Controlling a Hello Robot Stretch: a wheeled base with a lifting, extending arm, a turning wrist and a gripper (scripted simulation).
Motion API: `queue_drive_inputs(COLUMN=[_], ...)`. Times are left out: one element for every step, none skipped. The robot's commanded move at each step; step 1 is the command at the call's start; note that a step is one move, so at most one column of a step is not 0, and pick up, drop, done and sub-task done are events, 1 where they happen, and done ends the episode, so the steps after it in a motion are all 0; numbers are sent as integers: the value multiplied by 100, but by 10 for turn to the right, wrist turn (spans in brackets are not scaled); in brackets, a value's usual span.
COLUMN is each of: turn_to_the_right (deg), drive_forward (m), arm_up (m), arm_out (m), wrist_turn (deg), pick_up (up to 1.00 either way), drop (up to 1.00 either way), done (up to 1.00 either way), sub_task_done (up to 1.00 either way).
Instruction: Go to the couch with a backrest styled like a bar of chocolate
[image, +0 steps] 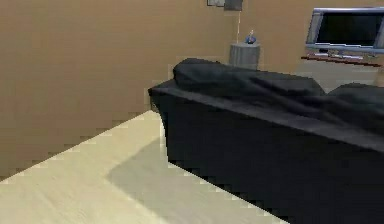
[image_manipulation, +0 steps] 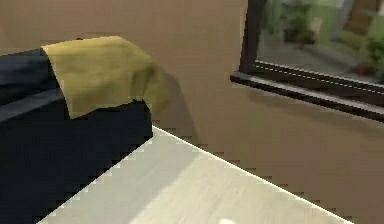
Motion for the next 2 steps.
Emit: queue_drive_inputs(turn_to_the_right=[-60,0], drive_forward=[0,65], arm_up=[0,0], arm_out=[0,0], wrist_turn=[0,0], pick_up=[0,0], drop=[0,0], done=[0,0], sub_task_done=[0,0])
